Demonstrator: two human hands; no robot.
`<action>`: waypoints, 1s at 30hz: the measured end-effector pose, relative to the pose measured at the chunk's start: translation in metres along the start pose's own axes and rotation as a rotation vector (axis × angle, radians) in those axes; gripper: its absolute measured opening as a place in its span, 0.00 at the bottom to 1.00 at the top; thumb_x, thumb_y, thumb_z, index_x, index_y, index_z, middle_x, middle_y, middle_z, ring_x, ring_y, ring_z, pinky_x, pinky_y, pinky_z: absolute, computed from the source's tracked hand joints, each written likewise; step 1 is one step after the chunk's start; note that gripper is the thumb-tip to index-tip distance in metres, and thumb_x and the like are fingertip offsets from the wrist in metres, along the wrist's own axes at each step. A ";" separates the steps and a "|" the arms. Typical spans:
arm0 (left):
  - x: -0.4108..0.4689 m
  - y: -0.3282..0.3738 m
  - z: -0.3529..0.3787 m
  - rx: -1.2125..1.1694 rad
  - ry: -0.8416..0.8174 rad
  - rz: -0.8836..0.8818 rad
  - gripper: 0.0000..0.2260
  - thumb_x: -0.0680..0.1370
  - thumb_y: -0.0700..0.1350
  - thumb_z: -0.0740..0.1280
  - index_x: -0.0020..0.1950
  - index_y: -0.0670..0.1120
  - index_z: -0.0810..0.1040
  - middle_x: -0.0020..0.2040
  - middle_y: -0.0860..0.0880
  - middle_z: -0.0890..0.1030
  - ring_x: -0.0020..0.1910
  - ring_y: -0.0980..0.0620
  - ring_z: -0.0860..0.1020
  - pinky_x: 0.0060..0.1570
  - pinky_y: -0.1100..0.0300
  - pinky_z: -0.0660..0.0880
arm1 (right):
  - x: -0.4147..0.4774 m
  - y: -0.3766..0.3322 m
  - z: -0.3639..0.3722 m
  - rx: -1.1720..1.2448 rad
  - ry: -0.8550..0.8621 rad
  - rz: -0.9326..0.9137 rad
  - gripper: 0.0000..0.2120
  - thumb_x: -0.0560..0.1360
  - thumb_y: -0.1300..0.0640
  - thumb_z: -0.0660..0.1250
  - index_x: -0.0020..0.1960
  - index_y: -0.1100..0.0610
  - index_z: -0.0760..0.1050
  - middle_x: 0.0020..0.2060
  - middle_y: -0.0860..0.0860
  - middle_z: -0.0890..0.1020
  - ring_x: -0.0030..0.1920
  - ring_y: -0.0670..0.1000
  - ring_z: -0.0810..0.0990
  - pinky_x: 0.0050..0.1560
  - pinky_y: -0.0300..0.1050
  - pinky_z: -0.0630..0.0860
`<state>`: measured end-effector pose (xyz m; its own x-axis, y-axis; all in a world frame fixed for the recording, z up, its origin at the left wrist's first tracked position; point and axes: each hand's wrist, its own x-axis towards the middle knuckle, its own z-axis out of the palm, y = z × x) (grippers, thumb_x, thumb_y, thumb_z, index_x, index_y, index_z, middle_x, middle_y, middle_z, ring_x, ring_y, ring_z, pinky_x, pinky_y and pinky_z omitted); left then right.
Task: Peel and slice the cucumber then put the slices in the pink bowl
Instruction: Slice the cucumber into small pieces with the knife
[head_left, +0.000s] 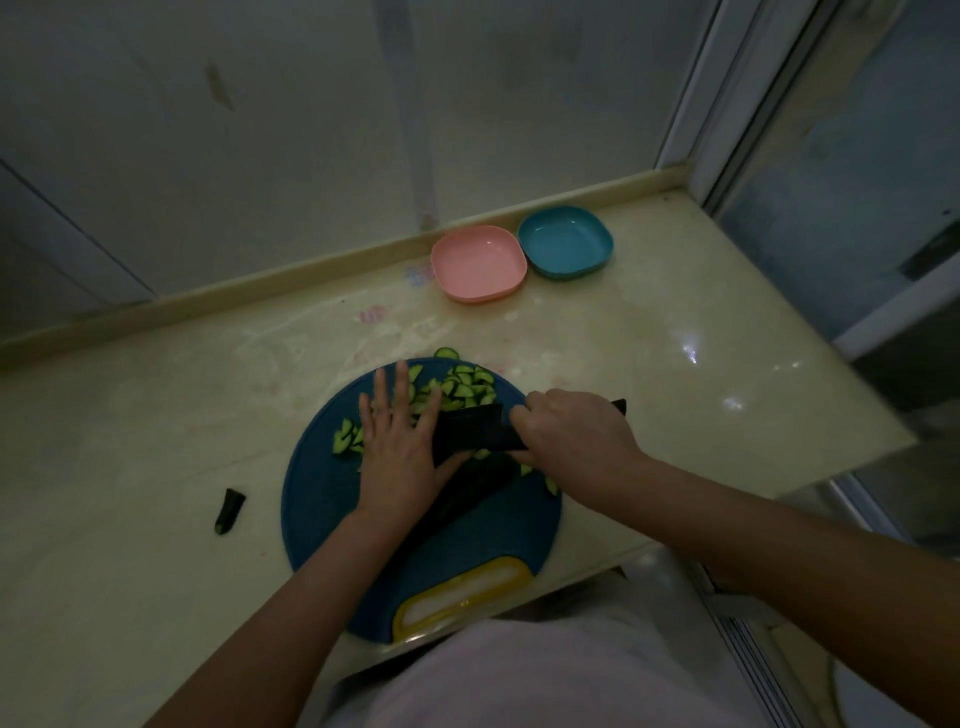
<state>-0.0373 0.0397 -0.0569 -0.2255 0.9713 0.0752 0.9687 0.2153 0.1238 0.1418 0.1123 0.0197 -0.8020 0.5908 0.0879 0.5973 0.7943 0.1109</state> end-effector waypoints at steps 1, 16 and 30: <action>0.000 -0.004 0.000 0.004 -0.010 -0.010 0.37 0.70 0.63 0.67 0.73 0.46 0.65 0.76 0.38 0.50 0.74 0.40 0.42 0.70 0.45 0.36 | -0.002 0.003 -0.001 0.004 0.007 -0.008 0.21 0.48 0.46 0.82 0.26 0.54 0.72 0.21 0.49 0.72 0.19 0.48 0.71 0.24 0.36 0.51; -0.006 -0.015 -0.011 -0.151 0.082 -0.098 0.17 0.82 0.47 0.56 0.63 0.38 0.76 0.70 0.34 0.65 0.73 0.35 0.56 0.71 0.43 0.51 | -0.029 0.080 -0.004 0.638 -0.217 0.447 0.15 0.70 0.43 0.70 0.40 0.55 0.80 0.27 0.49 0.74 0.28 0.46 0.71 0.31 0.43 0.65; 0.034 0.070 -0.001 -0.289 -0.425 0.465 0.33 0.71 0.59 0.70 0.72 0.51 0.65 0.71 0.46 0.64 0.70 0.49 0.59 0.67 0.58 0.60 | -0.020 0.097 0.015 0.716 -0.106 0.634 0.17 0.71 0.43 0.69 0.41 0.58 0.80 0.33 0.59 0.81 0.33 0.53 0.77 0.34 0.46 0.70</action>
<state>0.0225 0.0881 -0.0447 0.3242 0.9241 -0.2023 0.8748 -0.2114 0.4359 0.2156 0.1797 0.0138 -0.3481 0.9218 -0.1703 0.8040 0.2002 -0.5599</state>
